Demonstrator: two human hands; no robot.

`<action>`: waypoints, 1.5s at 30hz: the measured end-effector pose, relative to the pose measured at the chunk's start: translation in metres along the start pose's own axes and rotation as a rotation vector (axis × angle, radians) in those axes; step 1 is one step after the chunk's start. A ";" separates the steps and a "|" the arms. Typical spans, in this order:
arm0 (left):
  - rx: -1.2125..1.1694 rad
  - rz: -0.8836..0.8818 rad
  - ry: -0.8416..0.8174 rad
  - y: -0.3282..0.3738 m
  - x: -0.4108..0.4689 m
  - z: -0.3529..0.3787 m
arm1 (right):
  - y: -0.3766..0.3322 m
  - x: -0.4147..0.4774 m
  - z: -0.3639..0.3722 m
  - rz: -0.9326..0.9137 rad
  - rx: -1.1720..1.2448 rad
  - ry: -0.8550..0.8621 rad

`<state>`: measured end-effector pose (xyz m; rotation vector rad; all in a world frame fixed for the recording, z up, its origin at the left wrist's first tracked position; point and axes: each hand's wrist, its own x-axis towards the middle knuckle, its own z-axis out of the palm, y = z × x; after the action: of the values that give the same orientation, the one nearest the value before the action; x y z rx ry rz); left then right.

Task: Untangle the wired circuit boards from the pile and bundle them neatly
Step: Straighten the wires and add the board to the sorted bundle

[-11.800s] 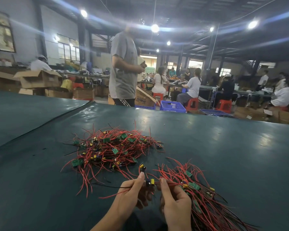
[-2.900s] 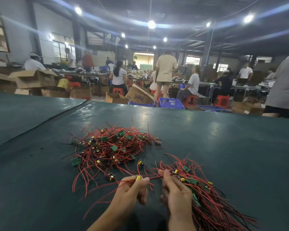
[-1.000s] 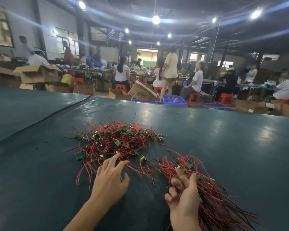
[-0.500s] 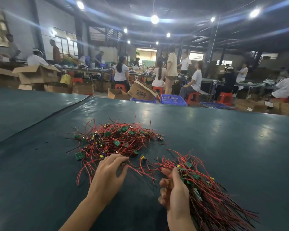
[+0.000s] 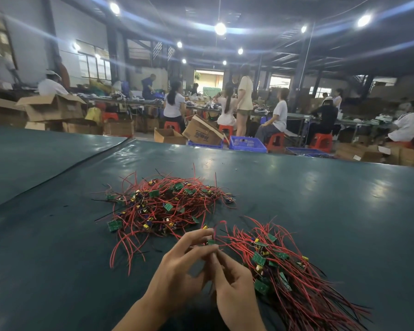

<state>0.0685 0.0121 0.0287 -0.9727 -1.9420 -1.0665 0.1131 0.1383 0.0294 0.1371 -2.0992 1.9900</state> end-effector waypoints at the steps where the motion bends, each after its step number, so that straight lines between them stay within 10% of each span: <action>1: -0.014 0.002 0.004 0.001 0.000 0.000 | 0.000 0.000 0.000 -0.019 -0.015 0.016; 28: -0.598 -0.512 0.364 0.019 0.015 0.007 | 0.006 0.001 -0.003 -0.488 -0.326 0.227; 39: -0.665 -0.954 -0.079 0.017 0.017 0.008 | 0.006 0.001 -0.010 -0.669 -0.633 0.314; 45: -0.792 -0.965 0.128 0.016 0.021 0.006 | 0.004 0.002 -0.010 -0.622 -0.648 0.489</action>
<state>0.0710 0.0293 0.0492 -0.2236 -1.8902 -2.4854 0.1111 0.1486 0.0265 0.1390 -1.9320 0.8396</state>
